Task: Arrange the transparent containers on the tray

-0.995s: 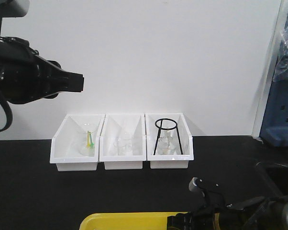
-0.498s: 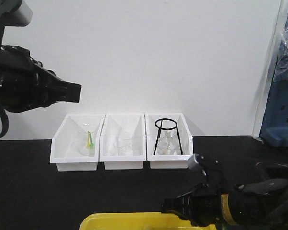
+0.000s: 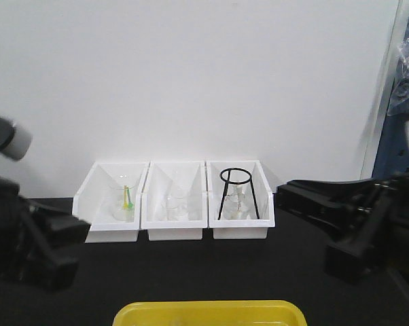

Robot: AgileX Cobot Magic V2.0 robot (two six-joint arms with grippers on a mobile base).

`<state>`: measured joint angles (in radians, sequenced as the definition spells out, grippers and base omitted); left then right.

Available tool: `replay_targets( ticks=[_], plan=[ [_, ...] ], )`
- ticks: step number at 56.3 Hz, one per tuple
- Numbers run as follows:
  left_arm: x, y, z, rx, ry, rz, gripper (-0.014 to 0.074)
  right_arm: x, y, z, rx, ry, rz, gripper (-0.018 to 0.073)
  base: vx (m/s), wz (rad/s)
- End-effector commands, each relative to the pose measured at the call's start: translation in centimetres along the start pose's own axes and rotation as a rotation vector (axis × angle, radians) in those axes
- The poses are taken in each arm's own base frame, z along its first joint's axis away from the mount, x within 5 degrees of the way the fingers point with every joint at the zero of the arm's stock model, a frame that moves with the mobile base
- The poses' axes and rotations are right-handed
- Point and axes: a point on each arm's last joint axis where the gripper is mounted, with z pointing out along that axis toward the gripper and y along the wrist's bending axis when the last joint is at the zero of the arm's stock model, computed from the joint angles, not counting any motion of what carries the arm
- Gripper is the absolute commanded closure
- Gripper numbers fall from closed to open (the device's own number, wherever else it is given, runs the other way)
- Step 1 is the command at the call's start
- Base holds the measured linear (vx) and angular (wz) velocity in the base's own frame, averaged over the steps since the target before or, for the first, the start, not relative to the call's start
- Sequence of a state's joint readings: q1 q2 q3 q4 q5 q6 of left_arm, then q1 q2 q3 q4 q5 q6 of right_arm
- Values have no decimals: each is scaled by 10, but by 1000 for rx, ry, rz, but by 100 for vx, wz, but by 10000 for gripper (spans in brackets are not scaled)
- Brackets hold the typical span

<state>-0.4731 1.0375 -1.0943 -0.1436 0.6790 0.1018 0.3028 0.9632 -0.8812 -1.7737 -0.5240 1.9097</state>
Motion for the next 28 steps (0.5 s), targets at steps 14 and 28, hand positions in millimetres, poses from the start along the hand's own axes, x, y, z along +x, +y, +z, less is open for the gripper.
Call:
replay_targets(
  ticks=[14, 28],
  plan=[
    [83, -3, -40, 14, -301, -10, 604, 18, 8, -66, 270, -169, -171, 572, 0, 0],
    [99, -3, -52, 3, -365, 0, 604, 27, 3, -68, 319, -162, -161, 572, 0, 0]
  ],
)
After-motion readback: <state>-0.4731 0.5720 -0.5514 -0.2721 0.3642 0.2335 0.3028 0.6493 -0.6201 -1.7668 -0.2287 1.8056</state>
